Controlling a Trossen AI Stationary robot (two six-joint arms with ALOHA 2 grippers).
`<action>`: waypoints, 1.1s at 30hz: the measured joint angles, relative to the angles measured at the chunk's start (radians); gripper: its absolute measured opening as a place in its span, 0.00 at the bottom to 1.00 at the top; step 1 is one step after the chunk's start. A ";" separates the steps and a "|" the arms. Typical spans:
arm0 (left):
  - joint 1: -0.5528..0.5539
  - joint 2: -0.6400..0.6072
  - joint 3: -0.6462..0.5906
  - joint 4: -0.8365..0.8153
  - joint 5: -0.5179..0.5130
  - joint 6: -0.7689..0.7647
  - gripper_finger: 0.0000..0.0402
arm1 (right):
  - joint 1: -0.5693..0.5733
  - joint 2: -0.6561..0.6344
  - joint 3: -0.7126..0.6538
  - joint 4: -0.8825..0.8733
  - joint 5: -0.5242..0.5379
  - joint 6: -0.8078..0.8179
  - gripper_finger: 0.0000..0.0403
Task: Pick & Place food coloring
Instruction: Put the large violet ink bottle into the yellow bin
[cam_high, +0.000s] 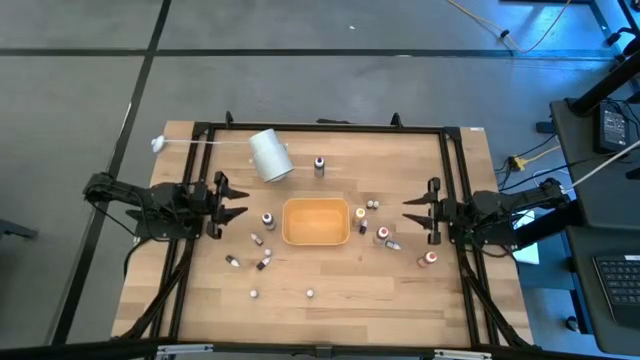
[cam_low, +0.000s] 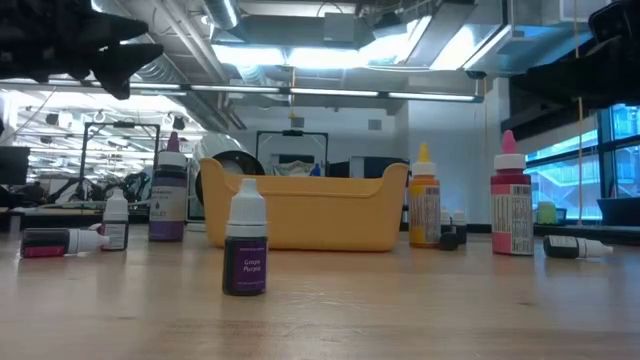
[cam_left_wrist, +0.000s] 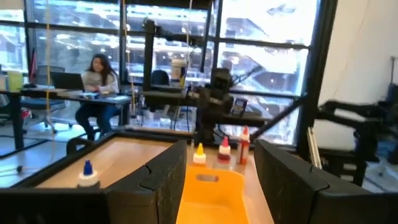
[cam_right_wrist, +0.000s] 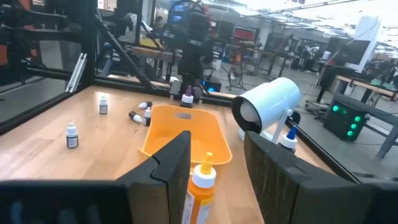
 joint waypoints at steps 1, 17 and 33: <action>0.000 0.013 0.000 0.018 0.004 0.004 0.46 | 0.000 0.000 0.000 0.000 0.000 0.000 0.38; 0.000 0.568 0.328 -0.239 -0.046 -0.074 0.46 | -0.002 0.000 -0.001 0.047 0.008 0.111 0.38; 0.086 1.036 0.682 -0.708 0.011 -0.250 0.46 | -0.003 0.005 -0.001 0.000 0.009 0.184 0.38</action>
